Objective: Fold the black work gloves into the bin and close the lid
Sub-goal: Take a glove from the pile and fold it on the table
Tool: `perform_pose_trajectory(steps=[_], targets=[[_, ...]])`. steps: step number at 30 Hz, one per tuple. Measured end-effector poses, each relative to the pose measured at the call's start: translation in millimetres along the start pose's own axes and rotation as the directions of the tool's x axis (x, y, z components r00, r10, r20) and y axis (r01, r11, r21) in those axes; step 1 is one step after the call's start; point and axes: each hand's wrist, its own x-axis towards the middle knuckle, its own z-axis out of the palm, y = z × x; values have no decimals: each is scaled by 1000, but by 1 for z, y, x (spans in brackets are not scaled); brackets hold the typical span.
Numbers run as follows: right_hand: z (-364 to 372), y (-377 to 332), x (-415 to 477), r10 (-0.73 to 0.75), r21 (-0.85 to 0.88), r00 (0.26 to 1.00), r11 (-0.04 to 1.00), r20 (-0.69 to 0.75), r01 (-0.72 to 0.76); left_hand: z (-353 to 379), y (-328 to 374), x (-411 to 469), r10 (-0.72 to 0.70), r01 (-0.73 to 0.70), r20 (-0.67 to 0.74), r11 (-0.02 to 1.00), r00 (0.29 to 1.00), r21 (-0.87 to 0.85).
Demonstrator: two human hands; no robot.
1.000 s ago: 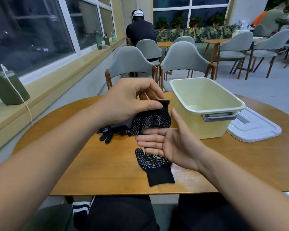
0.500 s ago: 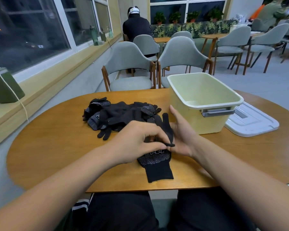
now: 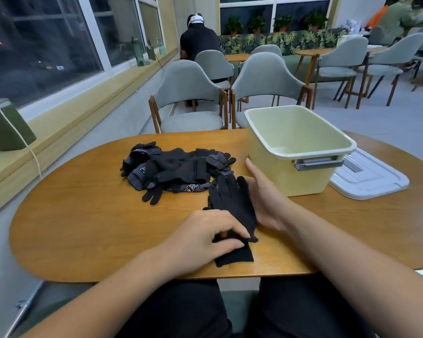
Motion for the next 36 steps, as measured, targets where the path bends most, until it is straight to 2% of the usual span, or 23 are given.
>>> perform_pose_trajectory(steps=[3,7,11,14,17,21,25,29,36], targets=[[2,1,4,-96,-200,987,977,-131,69,4,-1,-4,-35,35,-2,999,999,-26],[-4,3,3,-208,-479,969,870,-137,119,2,-2,-6,-112,108,-42,990,993,-87],[-8,0,-11,-352,-655,933,723,-74,221,-6,-13,-5,-197,188,-129,979,972,-80],[-11,-1,-23,-391,-733,920,630,-15,256,-11,-24,-4,-258,250,-211,966,943,-65],[-18,3,-34,-413,-834,910,485,46,262,-12,-38,-4,-355,346,-268,935,896,-80],[-24,14,-55,-442,-891,872,279,213,359,-11,-52,-2,-420,411,-301,906,856,-99],[-29,26,-77,-430,-881,834,157,347,447,-5,-66,-1,-406,431,-317,902,857,10],[-34,34,-91,-403,-875,820,86,406,476,4,-78,-1,-405,433,-315,901,858,20],[-41,44,-93,-351,-888,838,36,419,459,7,-81,-3,-415,439,-326,898,849,1]])
